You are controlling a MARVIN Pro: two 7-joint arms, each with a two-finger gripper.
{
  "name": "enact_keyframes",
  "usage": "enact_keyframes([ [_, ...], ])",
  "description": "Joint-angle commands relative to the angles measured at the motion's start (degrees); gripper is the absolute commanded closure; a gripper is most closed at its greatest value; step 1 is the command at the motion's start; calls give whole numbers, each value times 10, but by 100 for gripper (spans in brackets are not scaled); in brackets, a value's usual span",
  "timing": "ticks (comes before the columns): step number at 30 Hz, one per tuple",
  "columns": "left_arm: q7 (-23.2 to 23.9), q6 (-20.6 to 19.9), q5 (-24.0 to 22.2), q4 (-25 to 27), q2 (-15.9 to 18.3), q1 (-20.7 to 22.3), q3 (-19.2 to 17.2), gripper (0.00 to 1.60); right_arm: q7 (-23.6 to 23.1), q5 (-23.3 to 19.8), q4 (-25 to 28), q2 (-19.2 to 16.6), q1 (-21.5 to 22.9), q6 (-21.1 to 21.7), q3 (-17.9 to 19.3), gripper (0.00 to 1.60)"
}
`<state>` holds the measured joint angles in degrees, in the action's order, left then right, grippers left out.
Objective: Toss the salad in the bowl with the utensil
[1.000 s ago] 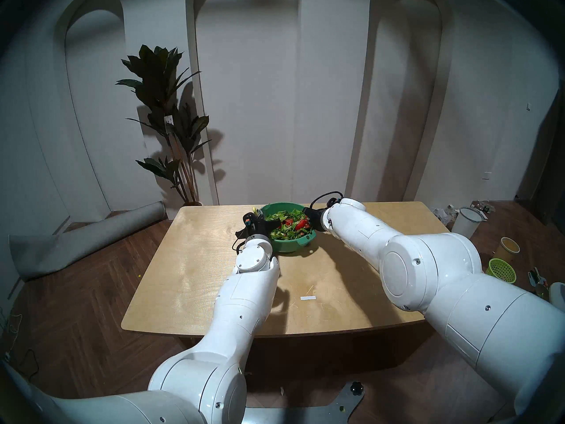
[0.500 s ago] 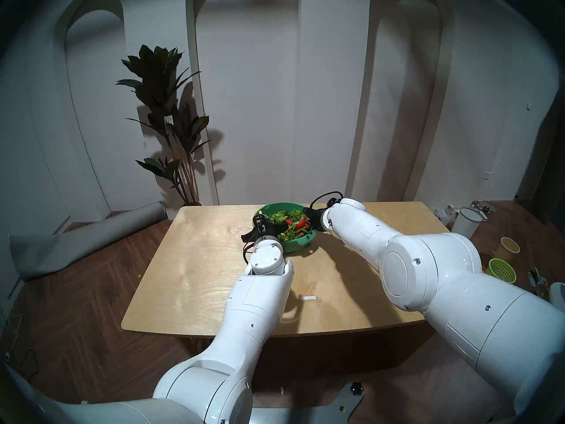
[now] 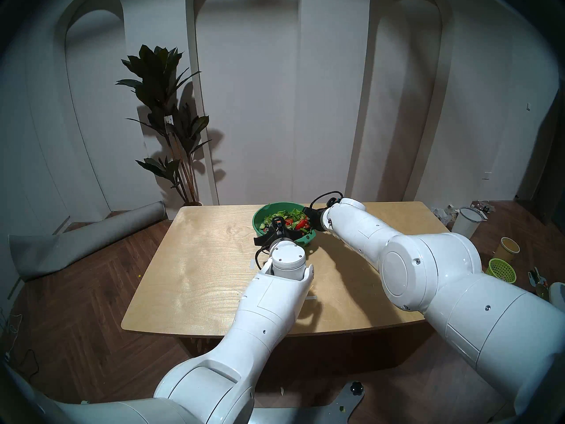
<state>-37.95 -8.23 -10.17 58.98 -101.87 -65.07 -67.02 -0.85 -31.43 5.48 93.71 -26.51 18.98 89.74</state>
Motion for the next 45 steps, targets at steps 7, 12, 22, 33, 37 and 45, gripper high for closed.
enact_keyframes([
  [7,-110,-74,-105,104,8,-3,40,160,-5,-1,19,3,21,-6,1,131],
  [12,-151,-77,-136,135,8,-4,32,160,-5,-1,19,2,21,-7,1,131],
  [22,-193,-60,-177,208,-1,4,5,160,-6,-1,19,2,21,-6,1,131],
  [33,-215,-58,-222,292,-5,5,-15,160,-6,-1,19,2,21,-6,1,131],
  [37,-216,-68,-233,324,3,-6,-19,160,-6,-1,20,2,21,-7,1,131],
  [45,-176,-122,-237,378,68,-57,5,160,-7,-1,21,2,20,-8,1,131],
])
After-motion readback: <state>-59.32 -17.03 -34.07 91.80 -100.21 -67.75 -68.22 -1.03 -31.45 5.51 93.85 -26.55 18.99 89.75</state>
